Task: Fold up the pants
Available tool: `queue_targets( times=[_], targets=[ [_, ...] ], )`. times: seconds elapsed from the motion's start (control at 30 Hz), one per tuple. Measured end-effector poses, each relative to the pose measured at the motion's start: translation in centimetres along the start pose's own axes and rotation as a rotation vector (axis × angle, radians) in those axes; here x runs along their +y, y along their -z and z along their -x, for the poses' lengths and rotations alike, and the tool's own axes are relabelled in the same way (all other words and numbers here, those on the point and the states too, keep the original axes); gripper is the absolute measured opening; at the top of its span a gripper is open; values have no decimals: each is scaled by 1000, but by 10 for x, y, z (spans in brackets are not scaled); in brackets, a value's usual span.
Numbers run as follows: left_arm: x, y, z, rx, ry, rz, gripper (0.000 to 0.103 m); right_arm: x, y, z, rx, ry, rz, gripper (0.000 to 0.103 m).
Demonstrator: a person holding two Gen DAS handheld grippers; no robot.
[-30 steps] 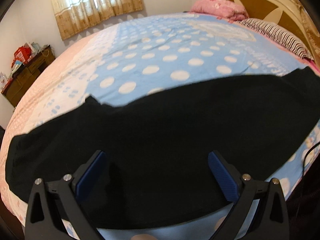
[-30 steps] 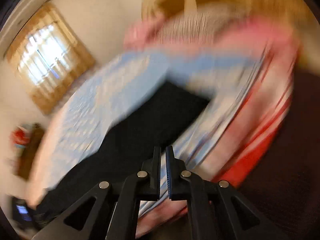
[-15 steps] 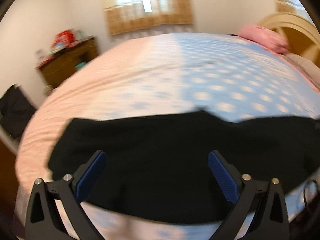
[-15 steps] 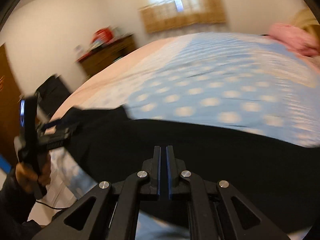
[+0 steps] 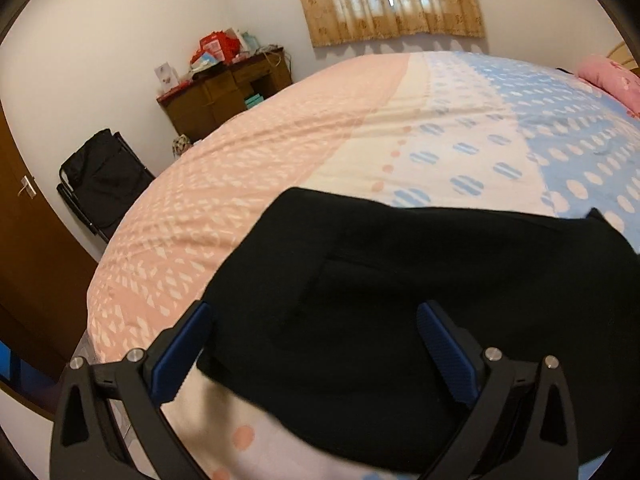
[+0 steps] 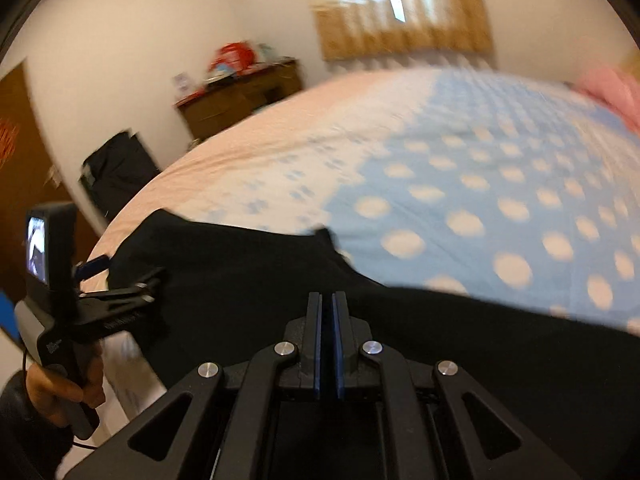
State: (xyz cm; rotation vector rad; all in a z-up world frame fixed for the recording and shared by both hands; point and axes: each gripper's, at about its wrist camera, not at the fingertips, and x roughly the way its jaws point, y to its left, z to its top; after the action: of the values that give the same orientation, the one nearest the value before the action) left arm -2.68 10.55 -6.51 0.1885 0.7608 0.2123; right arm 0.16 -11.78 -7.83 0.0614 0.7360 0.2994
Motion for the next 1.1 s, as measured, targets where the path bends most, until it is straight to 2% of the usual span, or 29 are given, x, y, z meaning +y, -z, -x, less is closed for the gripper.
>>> queue_targets(
  times=[0.07, 0.1, 0.13, 0.17, 0.23, 0.3, 0.37, 0.43, 0.5, 0.53, 0.57, 0.6, 0.63, 0.77, 0.87, 0.9, 0.93, 0.97, 1.03, 1.07, 1.1],
  targets=[
    [0, 5, 3, -10, 15, -14, 103, 6, -2, -21, 43, 7, 9, 5],
    [-2, 6, 4, -15, 2, -23, 103, 3, -3, -42, 98, -3, -16, 6],
    [-3, 7, 5, -20, -8, -28, 103, -2, -5, -54, 109, -11, -42, 6],
    [-2, 7, 5, -14, -5, -23, 103, -4, -8, -54, 79, -17, -57, 6],
    [5, 1, 6, 8, 1, -5, 103, -9, -18, -54, 123, -36, -82, 6],
    [10, -5, 7, 3, 5, 5, 103, -23, -24, -28, 59, -79, -150, 6],
    [12, -8, 16, -22, 26, -1, 103, -42, -26, 10, -43, -65, -192, 5],
    [9, -10, 24, -46, 41, -12, 103, -73, -22, 57, -126, 2, -231, 6],
    [-2, -16, 31, -70, 70, -30, 103, -108, -11, 104, -190, 94, -274, 11],
    [-10, -19, 35, -80, 90, -46, 103, -130, -2, 132, -219, 174, -296, 15],
    [-21, -23, 39, -90, 112, -64, 103, -156, 7, 159, -242, 279, -319, 22],
    [-30, -25, 41, -96, 131, -76, 103, -174, 14, 175, -250, 343, -339, 31],
    [-41, -28, 44, -102, 155, -87, 103, -201, 25, 196, -246, 433, -383, 34],
    [-90, -33, 55, -97, 261, -139, 103, -281, 69, 248, -144, 635, -514, 36],
    [-128, -33, 64, -94, 314, -188, 103, -321, 112, 263, -41, 673, -626, 36],
    [-139, -32, 66, -84, 331, -198, 103, -329, 126, 265, -29, 642, -666, 35],
    [-152, -30, 65, -64, 354, -207, 103, -329, 133, 273, -71, 599, -665, 35],
    [-161, -27, 65, -46, 364, -215, 103, -327, 136, 282, -86, 594, -666, 35],
    [-175, -21, 60, -7, 362, -239, 103, -321, 137, 309, -131, 629, -669, 35],
    [-181, -17, 57, 8, 350, -253, 103, -316, 136, 321, -196, 632, -650, 38],
    [-187, -13, 53, 27, 333, -272, 103, -313, 135, 332, -251, 644, -629, 50]
  ],
)
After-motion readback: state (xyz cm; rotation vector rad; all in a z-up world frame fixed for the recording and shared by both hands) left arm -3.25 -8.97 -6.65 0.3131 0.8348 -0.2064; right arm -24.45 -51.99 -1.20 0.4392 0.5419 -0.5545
